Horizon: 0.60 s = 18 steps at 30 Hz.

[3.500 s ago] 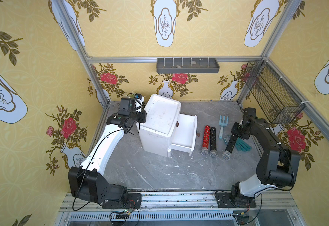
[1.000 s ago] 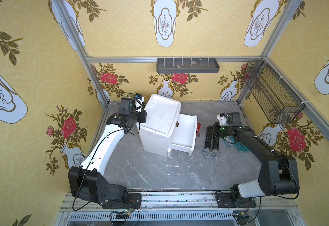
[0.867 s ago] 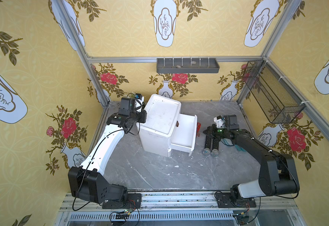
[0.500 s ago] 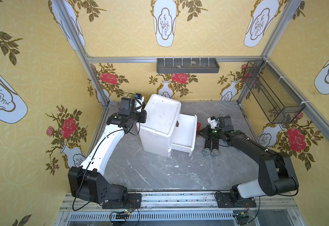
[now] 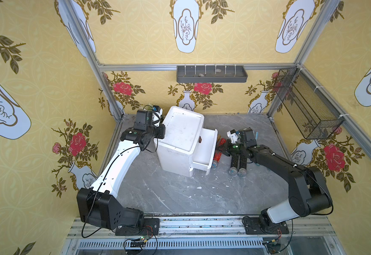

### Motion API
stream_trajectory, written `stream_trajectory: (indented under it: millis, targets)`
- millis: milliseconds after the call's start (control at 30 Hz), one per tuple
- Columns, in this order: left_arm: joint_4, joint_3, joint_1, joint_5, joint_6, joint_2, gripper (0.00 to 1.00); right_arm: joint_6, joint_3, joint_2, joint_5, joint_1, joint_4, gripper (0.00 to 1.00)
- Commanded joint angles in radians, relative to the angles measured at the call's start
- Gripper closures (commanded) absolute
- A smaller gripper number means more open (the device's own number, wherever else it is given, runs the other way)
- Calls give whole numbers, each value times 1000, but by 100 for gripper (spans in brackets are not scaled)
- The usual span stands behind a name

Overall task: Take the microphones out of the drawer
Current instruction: Close the drawer in the storage box.

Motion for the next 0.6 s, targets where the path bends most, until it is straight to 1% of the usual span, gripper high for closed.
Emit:
stream_trajectory:
  millis: [0, 567]
  targets:
    - [-119, -20, -1, 19, -21, 22, 87, 20, 15, 22, -20, 13, 75, 100]
    - [-120, -20, -3, 19, -19, 23, 87, 84, 119, 202, -51, 79, 240, 100]
